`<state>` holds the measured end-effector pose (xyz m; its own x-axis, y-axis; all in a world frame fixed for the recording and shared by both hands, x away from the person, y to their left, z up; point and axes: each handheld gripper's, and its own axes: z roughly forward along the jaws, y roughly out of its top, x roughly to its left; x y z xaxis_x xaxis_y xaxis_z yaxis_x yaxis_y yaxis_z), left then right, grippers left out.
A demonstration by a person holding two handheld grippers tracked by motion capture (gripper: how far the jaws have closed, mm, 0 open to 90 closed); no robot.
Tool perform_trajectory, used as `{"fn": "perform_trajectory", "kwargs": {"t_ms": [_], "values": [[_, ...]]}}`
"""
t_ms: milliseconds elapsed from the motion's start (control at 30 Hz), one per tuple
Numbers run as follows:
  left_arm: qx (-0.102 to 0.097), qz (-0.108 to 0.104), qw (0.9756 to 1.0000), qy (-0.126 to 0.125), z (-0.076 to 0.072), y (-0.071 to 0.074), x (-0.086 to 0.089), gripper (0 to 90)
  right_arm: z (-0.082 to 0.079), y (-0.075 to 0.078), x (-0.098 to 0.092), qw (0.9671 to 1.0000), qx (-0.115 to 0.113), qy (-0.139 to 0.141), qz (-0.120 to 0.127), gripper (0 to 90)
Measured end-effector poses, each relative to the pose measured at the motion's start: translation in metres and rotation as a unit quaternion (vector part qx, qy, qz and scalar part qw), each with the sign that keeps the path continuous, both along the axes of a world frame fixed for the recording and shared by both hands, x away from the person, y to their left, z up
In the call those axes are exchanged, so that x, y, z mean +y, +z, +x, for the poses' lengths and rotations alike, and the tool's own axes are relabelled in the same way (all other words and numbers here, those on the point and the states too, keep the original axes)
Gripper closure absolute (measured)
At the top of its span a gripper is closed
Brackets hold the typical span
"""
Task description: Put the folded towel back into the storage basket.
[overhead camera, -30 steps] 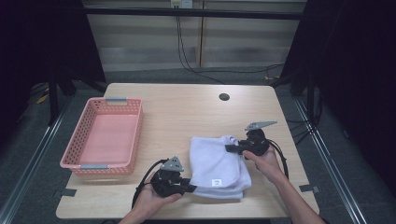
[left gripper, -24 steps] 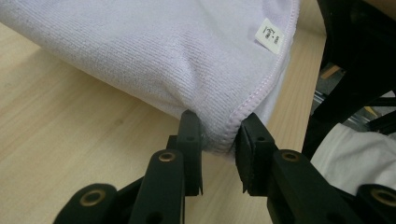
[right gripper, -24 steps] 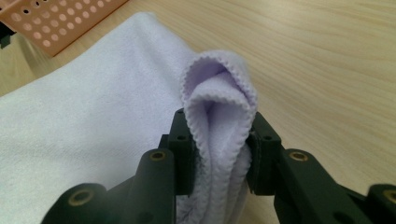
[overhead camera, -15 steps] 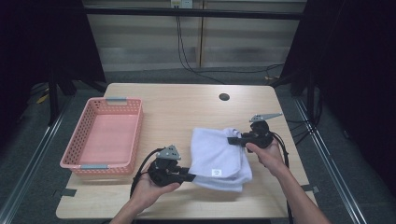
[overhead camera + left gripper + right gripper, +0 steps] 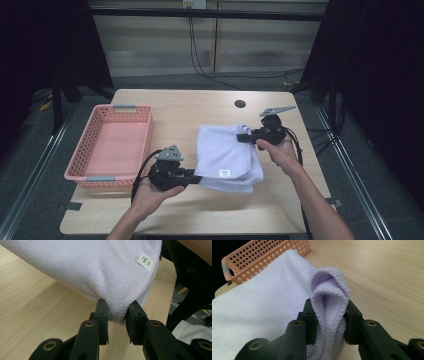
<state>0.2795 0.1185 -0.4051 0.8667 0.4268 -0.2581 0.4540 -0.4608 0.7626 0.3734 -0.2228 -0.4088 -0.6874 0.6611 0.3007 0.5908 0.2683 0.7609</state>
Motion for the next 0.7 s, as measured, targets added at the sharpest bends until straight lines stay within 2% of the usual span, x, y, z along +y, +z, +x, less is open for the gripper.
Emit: {"fn": "perform_trajectory", "kwargs": {"t_ms": [167, 333, 467, 700], "values": [[-0.003, -0.003, 0.9999, 0.015, 0.003, 0.007, 0.014, 73.4, 0.008, 0.007, 0.01, 0.9999, -0.003, 0.006, 0.008, 68.8], [-0.008, -0.003, 0.9997, 0.024, -0.003, 0.011, 0.029, 73.6, 0.013, 0.009, 0.025, 0.9996, -0.005, 0.021, 0.017, 69.1], [-0.006, -0.008, 0.9991, 0.04, -0.001, 0.012, 0.044, 73.7, 0.019, 0.011, 0.04, 0.9993, -0.009, 0.03, 0.018, 69.3], [-0.017, -0.012, 0.9979, 0.061, 0.002, 0.022, 0.067, 73.8, 0.031, 0.024, 0.064, 0.9988, -0.016, 0.042, 0.019, 69.4]]}}
